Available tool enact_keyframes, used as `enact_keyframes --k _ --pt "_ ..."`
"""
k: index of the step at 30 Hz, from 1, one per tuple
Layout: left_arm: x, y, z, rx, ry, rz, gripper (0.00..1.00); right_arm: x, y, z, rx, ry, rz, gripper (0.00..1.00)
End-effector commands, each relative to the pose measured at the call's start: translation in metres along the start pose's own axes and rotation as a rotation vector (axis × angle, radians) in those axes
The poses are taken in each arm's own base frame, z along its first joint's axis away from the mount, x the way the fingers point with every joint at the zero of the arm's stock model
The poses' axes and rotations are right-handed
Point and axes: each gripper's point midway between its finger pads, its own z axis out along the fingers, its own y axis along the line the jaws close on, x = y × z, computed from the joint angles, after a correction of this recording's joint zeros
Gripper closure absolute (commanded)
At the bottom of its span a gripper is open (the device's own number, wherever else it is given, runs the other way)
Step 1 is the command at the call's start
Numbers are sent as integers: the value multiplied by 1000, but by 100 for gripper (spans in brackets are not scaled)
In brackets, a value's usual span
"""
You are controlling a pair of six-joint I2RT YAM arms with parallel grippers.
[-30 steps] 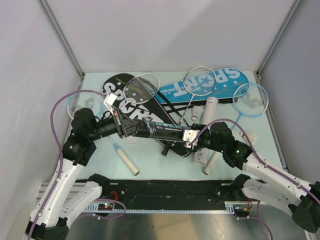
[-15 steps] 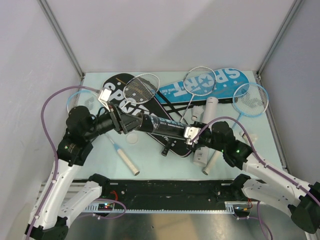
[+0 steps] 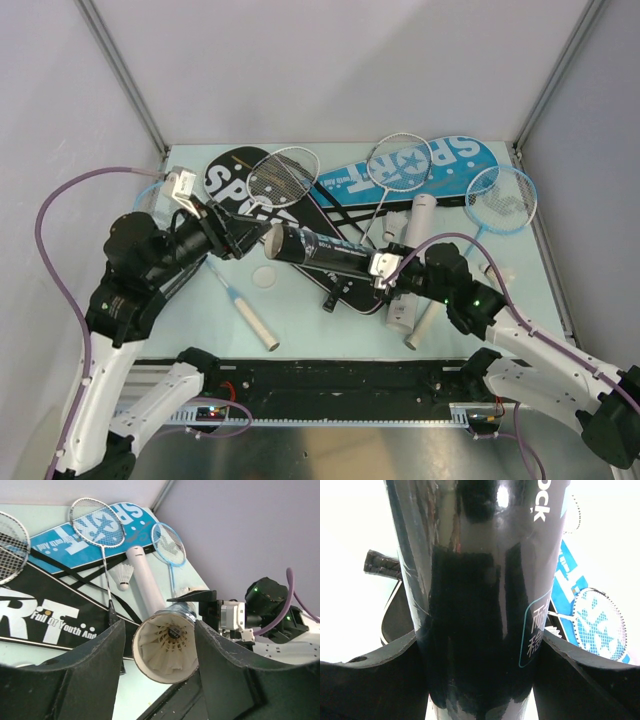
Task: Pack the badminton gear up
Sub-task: Place the shuttlecock at the shuttle tube.
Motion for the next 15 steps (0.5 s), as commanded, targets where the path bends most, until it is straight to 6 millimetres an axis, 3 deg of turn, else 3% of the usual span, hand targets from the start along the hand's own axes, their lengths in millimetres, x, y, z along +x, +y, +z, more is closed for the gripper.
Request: enact_keyframes --k 1,3,7,12,15 --pt "-16 8 -6 -77 -60 52 36 -16 -15 -2 59 -55 9 78" --pt "-17 21 -7 -142 -73 64 36 -18 -19 -5 83 -60 36 78" --pt "-10 67 -1 -345 -56 63 35 -27 -25 -14 125 -88 91 78" --pt "23 138 11 -618 13 24 37 -38 -29 -28 162 -135 123 79" --pt "52 186 13 -797 75 -11 39 -49 -37 -35 209 -180 145 79"
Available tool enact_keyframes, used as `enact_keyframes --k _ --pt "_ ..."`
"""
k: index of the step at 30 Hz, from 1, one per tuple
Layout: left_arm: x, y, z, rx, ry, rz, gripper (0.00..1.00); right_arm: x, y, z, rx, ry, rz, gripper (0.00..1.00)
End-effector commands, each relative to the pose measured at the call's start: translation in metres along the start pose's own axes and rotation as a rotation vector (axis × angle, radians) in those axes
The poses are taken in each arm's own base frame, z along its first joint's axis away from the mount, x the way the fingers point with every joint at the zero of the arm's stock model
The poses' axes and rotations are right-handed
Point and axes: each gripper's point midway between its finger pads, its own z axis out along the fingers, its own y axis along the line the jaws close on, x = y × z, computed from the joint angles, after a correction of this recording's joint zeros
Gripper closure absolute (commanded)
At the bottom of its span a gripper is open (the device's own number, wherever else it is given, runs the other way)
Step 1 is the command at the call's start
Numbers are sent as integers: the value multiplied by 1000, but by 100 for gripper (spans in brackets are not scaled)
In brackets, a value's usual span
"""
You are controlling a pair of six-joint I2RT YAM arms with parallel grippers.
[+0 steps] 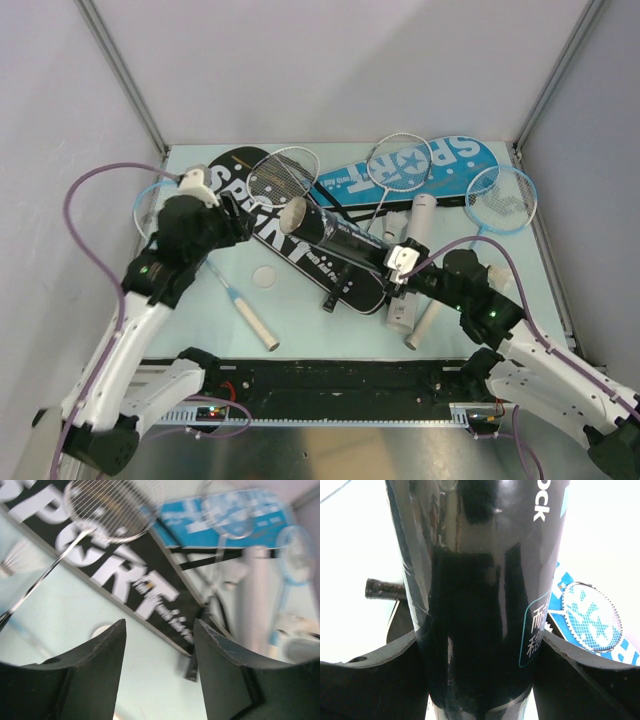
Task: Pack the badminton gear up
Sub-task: Place the shuttlecock at the shuttle tube, then adjust the lid at the center of the board.
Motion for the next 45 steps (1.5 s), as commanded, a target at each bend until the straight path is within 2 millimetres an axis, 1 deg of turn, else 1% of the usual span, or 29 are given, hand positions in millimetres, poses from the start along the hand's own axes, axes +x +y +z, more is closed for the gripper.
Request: enact_keyframes --k 1,4,6,8,10,13,15,18,23,26,28,34,36,39,40,42,45 --pt "38 75 36 -340 76 -9 40 -41 -24 -10 112 -150 53 79" --pt "68 101 61 -417 168 -31 44 -59 -25 -16 116 -222 69 79" --pt "84 113 77 -448 220 -49 50 -74 -24 -21 119 -279 65 79" --pt "99 120 91 -463 279 -56 58 -87 -24 -26 123 -327 67 78" --pt "113 127 102 -487 333 -54 63 -97 -22 -30 122 -363 63 79" --pt "132 141 114 -543 389 -54 74 -107 -20 -35 121 -399 46 79" --pt "144 151 120 -585 417 -52 80 -112 -20 -39 126 -419 35 79" --pt "160 160 128 -619 458 -59 88 -118 -21 -44 129 -443 32 79" --pt "184 173 136 -670 518 -40 93 -121 -26 -54 163 -457 59 78" --pt "191 172 137 -663 536 -49 94 -118 -33 -59 209 -449 70 78" --pt "194 166 138 -638 548 -68 94 -117 -39 -62 242 -444 79 78" --pt "218 150 134 -576 613 -85 92 -111 -57 -69 346 -424 143 78" --pt "225 144 132 -558 629 -88 92 -108 -60 -71 362 -418 163 78" --pt "238 129 123 -511 662 -105 93 -106 -62 -72 373 -411 178 79" --pt "239 124 120 -497 658 -113 93 -106 -63 -73 374 -411 182 78" --pt "246 117 108 -482 662 -124 93 -107 -64 -76 382 -420 199 79" --pt "247 101 94 -432 632 -153 92 -107 -63 -78 379 -422 209 79"
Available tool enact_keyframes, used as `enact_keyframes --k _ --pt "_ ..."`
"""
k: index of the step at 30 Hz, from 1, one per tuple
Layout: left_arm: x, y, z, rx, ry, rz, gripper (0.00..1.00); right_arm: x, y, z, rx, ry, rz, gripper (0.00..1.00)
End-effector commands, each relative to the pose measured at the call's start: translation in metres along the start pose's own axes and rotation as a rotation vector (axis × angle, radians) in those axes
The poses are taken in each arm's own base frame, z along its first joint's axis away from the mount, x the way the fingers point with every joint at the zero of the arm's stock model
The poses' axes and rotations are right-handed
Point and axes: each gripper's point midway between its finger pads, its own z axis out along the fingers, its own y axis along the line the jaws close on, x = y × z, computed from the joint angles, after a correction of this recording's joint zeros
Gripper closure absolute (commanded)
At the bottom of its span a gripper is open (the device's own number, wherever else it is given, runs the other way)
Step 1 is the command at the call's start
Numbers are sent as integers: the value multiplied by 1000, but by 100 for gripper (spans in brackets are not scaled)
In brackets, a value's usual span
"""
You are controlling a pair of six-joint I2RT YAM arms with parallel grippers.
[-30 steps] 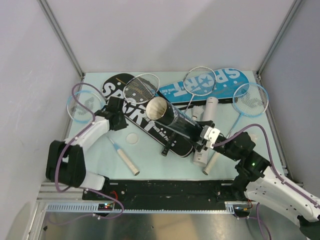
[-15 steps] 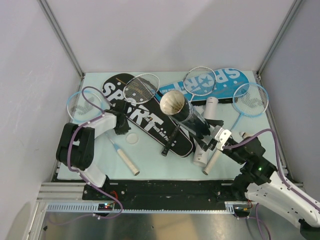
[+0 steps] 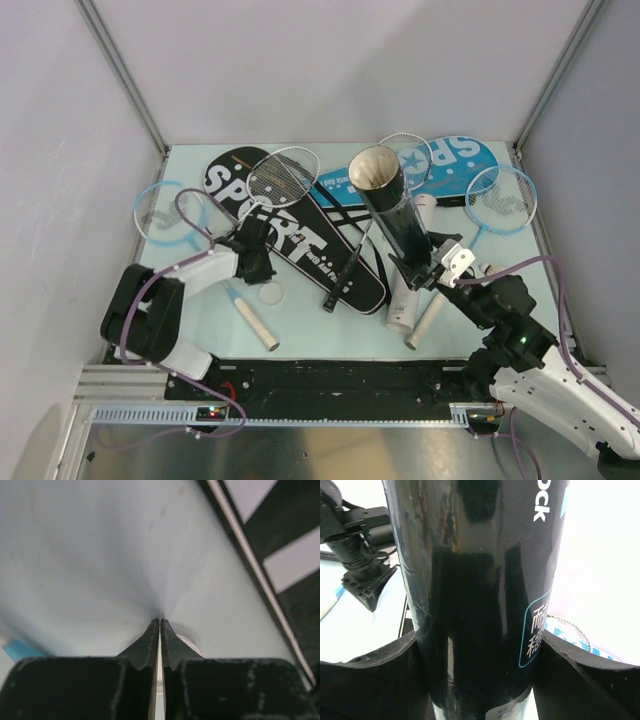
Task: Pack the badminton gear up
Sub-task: Adjust the lid at the center of the board.
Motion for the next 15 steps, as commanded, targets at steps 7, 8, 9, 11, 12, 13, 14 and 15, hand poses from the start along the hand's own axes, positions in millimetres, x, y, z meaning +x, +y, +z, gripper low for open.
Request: enact_keyframes --k 7,8,9,11,12,13,14,15 --pt "43 -51 -47 287 -24 -111 92 -20 -11 -3 69 -58 135 79" --pt "39 -57 -56 319 -51 -104 92 -19 -12 -2 76 -55 151 80" --pt "33 -63 -65 348 -80 -96 91 -18 -12 -2 86 -51 177 80" --pt "12 -70 -91 409 -182 -78 88 -16 -11 1 96 -40 242 81" --pt "-1 -72 -107 438 -251 -62 85 -14 -8 4 89 -27 276 81" --pt "-14 -75 -124 470 -316 -49 79 -13 -3 6 70 -20 301 81" --pt "-26 -77 -146 512 -393 -17 74 -11 2 8 52 -11 338 81" --pt "-38 -81 -168 565 -467 10 64 -9 7 11 42 -1 365 81"
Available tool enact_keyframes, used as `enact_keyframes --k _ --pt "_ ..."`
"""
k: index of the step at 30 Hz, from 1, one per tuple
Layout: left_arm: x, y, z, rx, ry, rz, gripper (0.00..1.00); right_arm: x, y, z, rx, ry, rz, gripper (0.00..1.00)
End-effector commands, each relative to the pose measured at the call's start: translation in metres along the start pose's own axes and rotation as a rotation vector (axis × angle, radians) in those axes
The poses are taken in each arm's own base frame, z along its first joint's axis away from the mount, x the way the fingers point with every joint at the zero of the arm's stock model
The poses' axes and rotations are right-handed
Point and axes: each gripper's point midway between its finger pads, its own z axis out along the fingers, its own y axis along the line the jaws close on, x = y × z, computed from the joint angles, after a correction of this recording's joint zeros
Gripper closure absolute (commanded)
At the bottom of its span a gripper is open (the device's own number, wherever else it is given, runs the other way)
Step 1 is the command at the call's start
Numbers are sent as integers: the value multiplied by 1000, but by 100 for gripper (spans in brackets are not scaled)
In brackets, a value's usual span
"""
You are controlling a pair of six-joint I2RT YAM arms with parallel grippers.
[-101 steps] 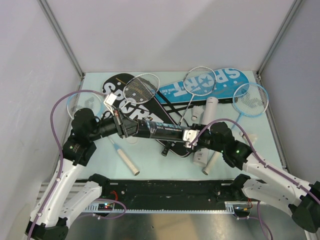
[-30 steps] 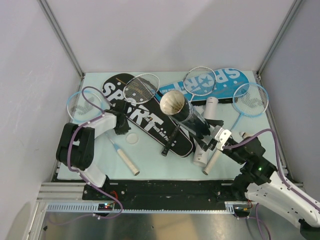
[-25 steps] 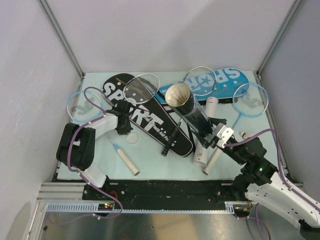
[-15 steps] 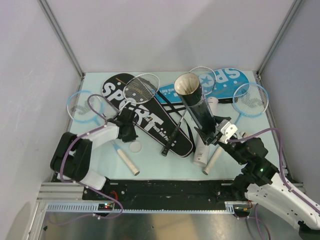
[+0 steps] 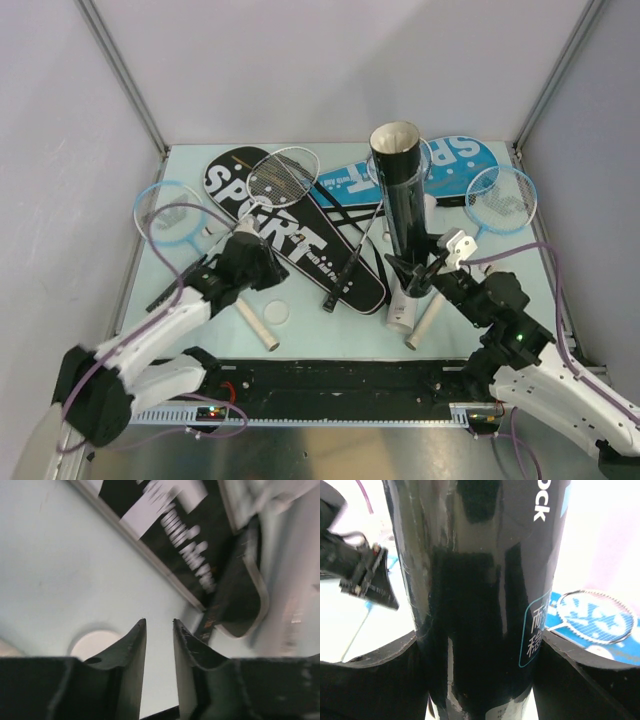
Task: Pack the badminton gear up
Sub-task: Adjust the lid at the center of the board, then adjust the shuttle tube.
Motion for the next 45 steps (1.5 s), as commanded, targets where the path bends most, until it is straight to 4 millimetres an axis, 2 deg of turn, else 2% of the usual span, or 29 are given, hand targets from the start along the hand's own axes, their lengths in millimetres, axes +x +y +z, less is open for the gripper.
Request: enact_keyframes --k 1,2,5,9,15,21,30,35,39,43,45 --pt "-84 -68 -76 282 -363 139 57 -18 13 11 -17 -40 214 81" --pt "-95 -82 -98 358 -432 178 47 -16 17 13 -27 -31 252 81" --pt "-105 -114 -148 556 -546 303 22 -14 35 21 -70 -17 348 81" --pt "-102 -153 -190 785 -573 394 9 -17 55 32 -113 -23 470 80" --pt "-92 -197 -213 1015 -545 463 5 -23 90 45 -218 -37 546 77" --pt "-81 -226 -218 1128 -493 496 1 -30 109 51 -277 -61 595 76" --pt "-69 -245 -218 1223 -448 471 0 -27 133 57 -353 -50 620 75" --pt "-71 -245 -206 1196 -440 444 5 -25 145 56 -402 -37 614 74" --pt "-75 -244 -202 1177 -447 413 16 -20 147 55 -401 -20 611 70" --pt "-78 -246 -201 1176 -443 382 33 -16 148 56 -400 -7 607 66" --pt "-77 -247 -201 1182 -431 371 43 -15 148 56 -399 -2 602 61"
